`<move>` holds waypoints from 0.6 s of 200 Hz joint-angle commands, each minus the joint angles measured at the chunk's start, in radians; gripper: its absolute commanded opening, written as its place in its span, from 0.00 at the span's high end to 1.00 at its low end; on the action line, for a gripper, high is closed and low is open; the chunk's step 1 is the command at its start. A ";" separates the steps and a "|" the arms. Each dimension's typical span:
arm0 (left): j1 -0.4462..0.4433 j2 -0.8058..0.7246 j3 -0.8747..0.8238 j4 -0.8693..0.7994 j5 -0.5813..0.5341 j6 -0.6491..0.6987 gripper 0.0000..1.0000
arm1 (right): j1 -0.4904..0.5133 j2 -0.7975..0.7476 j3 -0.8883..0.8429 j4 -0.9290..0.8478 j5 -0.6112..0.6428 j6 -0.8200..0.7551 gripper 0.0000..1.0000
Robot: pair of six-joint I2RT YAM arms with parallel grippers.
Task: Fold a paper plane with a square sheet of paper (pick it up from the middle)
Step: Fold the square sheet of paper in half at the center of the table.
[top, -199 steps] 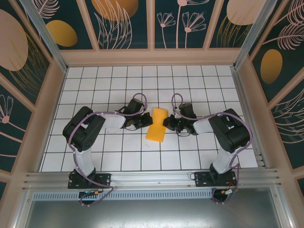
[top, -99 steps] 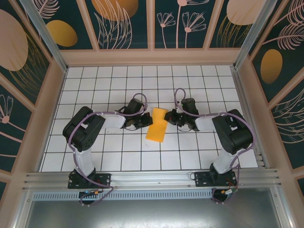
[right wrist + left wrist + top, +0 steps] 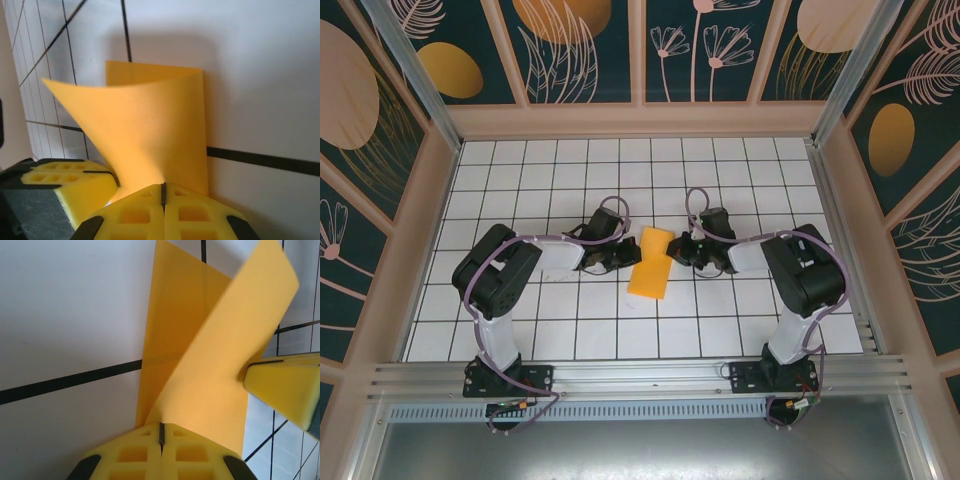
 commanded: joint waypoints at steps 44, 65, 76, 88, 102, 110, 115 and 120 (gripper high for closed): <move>-0.008 0.042 -0.039 -0.096 -0.028 0.022 1.00 | -0.017 0.047 0.082 -0.065 0.023 -0.051 1.00; -0.007 0.040 -0.039 -0.098 -0.028 0.022 1.00 | -0.022 0.075 0.055 -0.047 0.044 -0.041 1.00; -0.007 0.038 -0.042 -0.096 -0.030 0.021 1.00 | -0.025 0.093 0.039 -0.031 0.042 -0.029 1.00; -0.007 0.038 -0.044 -0.097 -0.030 0.022 1.00 | -0.025 0.102 0.035 -0.026 0.031 -0.023 1.00; -0.007 0.038 -0.043 -0.097 -0.031 0.024 1.00 | -0.026 0.090 0.050 -0.048 0.028 -0.021 1.00; -0.007 0.038 -0.045 -0.099 -0.031 0.023 1.00 | -0.026 0.073 0.064 -0.068 0.028 -0.026 1.00; -0.008 0.038 -0.046 -0.098 -0.031 0.023 1.00 | -0.026 0.060 0.076 -0.080 0.030 -0.030 1.00; -0.008 0.037 -0.044 -0.098 -0.031 0.024 1.00 | -0.027 0.048 0.087 -0.093 0.033 -0.034 1.00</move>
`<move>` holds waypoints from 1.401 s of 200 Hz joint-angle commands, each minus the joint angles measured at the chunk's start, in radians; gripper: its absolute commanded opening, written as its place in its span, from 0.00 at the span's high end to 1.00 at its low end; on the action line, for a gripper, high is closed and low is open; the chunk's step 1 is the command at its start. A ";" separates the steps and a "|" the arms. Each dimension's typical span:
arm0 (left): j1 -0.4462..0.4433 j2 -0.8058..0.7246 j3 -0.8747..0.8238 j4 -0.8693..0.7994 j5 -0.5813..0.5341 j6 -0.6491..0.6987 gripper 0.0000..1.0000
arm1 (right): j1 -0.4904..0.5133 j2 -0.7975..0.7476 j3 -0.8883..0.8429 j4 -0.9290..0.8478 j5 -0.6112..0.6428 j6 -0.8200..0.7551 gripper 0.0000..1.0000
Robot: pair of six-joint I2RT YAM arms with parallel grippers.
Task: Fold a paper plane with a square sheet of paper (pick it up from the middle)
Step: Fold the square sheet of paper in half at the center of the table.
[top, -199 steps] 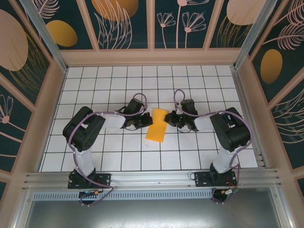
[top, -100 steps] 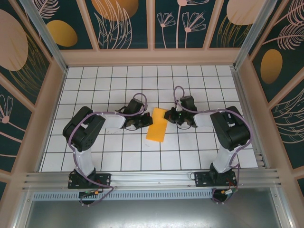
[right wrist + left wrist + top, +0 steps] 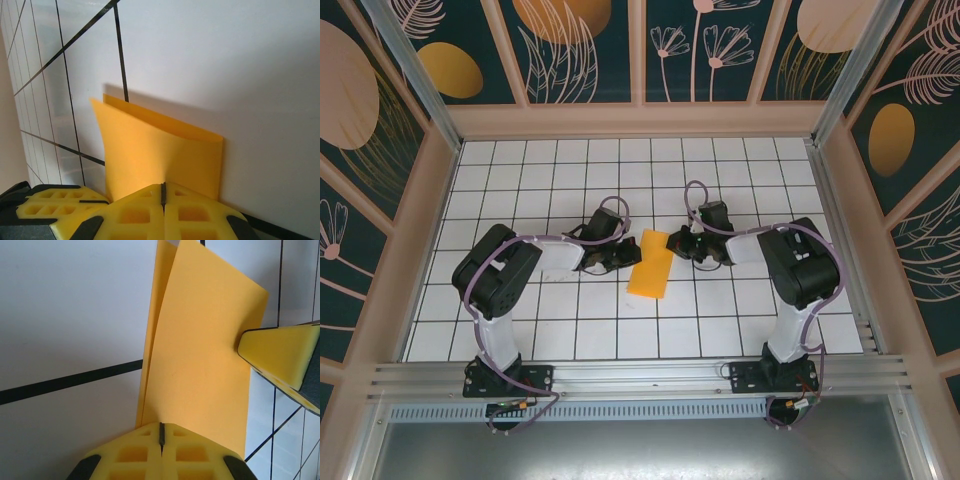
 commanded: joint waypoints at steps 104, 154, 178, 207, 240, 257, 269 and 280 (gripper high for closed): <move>-0.007 0.038 -0.037 -0.107 -0.033 0.024 1.00 | -0.039 0.062 0.063 -0.106 0.036 -0.032 1.00; -0.007 0.039 -0.036 -0.109 -0.033 0.026 1.00 | -0.040 0.010 0.115 -0.166 0.025 -0.037 1.00; -0.007 0.038 -0.036 -0.107 -0.034 0.026 1.00 | -0.049 -0.029 0.152 -0.175 0.004 -0.043 1.00; -0.007 0.038 -0.038 -0.106 -0.033 0.025 1.00 | -0.064 -0.003 0.160 -0.172 -0.005 -0.043 1.00; -0.008 0.037 -0.038 -0.105 -0.033 0.024 1.00 | -0.064 0.045 0.121 -0.138 -0.006 -0.028 1.00; -0.007 0.037 -0.037 -0.104 -0.031 0.024 1.00 | -0.064 0.064 0.094 -0.116 0.004 -0.018 1.00; -0.007 0.037 -0.038 -0.104 -0.031 0.025 1.00 | -0.065 0.081 0.086 -0.125 0.024 -0.017 1.00; -0.008 0.037 -0.038 -0.106 -0.031 0.025 1.00 | -0.064 0.089 0.083 -0.143 0.042 -0.016 1.00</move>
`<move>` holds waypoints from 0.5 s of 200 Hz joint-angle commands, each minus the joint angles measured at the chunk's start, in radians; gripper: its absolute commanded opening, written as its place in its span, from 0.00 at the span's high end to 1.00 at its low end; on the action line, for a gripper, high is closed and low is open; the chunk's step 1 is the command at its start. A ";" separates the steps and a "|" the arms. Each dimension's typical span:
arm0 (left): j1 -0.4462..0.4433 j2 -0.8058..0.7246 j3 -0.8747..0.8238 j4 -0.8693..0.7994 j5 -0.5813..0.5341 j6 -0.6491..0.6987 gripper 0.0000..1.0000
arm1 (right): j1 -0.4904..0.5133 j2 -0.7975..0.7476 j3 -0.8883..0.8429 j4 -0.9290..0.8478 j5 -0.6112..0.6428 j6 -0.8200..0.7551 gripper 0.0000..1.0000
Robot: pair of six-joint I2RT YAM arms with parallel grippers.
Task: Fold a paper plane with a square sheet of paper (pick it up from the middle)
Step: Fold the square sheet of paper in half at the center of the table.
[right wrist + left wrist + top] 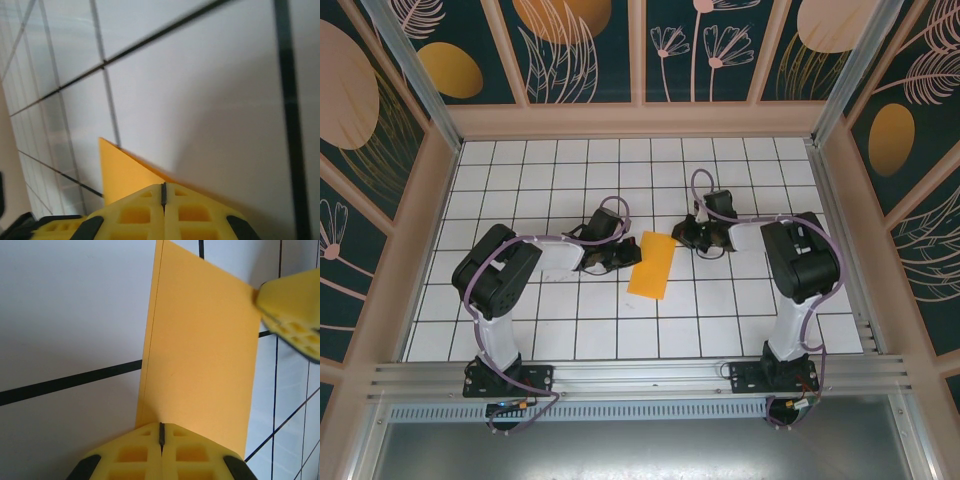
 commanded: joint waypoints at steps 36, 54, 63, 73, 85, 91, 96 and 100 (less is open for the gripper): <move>-0.007 0.036 -0.037 -0.108 -0.031 0.017 1.00 | -0.005 -0.001 -0.007 -0.032 0.016 0.003 1.00; -0.007 0.036 -0.040 -0.107 -0.033 0.016 1.00 | -0.014 -0.040 0.012 -0.021 -0.021 0.011 1.00; -0.007 0.035 -0.037 -0.108 -0.032 0.017 1.00 | -0.020 -0.055 0.020 -0.012 -0.038 0.017 1.00; -0.007 0.035 -0.037 -0.106 -0.032 0.014 1.00 | -0.026 -0.061 0.028 -0.007 -0.050 0.018 1.00; -0.007 0.035 -0.038 -0.108 -0.030 0.014 1.00 | -0.027 -0.059 0.037 -0.014 -0.056 0.017 1.00; -0.007 0.034 -0.036 -0.107 -0.031 0.015 1.00 | -0.028 -0.053 0.038 -0.012 -0.065 0.017 1.00; -0.007 0.033 -0.036 -0.107 -0.031 0.015 1.00 | -0.027 -0.048 0.036 -0.007 -0.068 0.021 1.00; -0.007 0.033 -0.036 -0.107 -0.031 0.015 1.00 | -0.025 -0.045 0.032 -0.003 -0.069 0.024 1.00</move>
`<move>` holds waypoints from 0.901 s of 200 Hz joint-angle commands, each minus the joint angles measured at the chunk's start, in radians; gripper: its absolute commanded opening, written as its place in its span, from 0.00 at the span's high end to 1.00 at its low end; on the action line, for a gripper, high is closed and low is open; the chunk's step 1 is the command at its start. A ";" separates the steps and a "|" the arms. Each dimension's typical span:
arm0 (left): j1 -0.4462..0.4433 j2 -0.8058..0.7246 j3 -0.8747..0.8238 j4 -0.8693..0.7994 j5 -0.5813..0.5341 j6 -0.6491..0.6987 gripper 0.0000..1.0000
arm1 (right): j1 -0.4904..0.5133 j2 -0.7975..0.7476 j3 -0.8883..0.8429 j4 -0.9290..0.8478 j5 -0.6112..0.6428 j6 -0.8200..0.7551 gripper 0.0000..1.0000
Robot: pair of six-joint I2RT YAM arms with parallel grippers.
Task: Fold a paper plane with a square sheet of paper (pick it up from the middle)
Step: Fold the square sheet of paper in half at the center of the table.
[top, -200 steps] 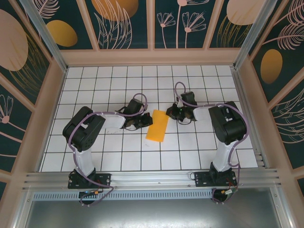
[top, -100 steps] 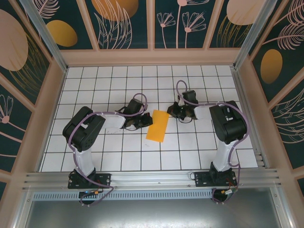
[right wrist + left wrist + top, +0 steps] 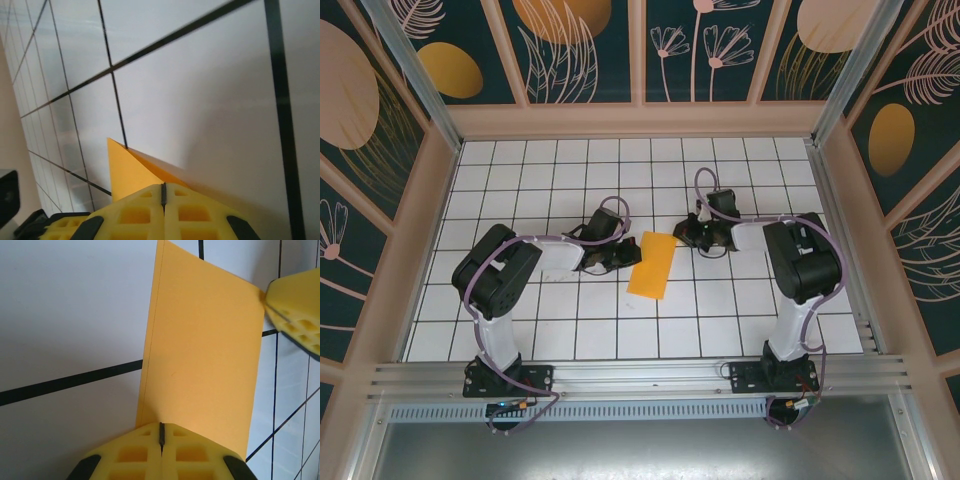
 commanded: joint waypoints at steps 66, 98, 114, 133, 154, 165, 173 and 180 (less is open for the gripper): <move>-0.007 0.031 -0.039 -0.111 -0.031 0.017 1.00 | -0.004 0.069 -0.019 -0.015 0.023 0.019 1.00; -0.008 0.027 -0.041 -0.112 -0.032 0.017 1.00 | -0.006 0.106 0.022 -0.120 0.073 0.025 1.00; -0.008 0.026 -0.041 -0.114 -0.033 0.018 1.00 | -0.006 0.071 0.016 -0.098 0.037 0.038 1.00; -0.007 0.024 -0.043 -0.113 -0.031 0.018 1.00 | -0.011 0.007 0.027 -0.077 -0.021 0.060 1.00; -0.007 0.023 -0.040 -0.111 -0.028 0.019 1.00 | -0.024 -0.041 0.076 -0.124 -0.042 0.073 1.00; -0.007 0.021 -0.040 -0.111 -0.028 0.018 1.00 | -0.023 -0.073 0.090 -0.127 -0.061 0.069 1.00; -0.007 0.020 -0.038 -0.111 -0.029 0.018 1.00 | -0.022 -0.103 0.091 -0.133 -0.054 0.066 1.00; -0.007 0.020 -0.037 -0.109 -0.027 0.017 1.00 | -0.018 -0.135 0.087 -0.142 -0.035 0.055 1.00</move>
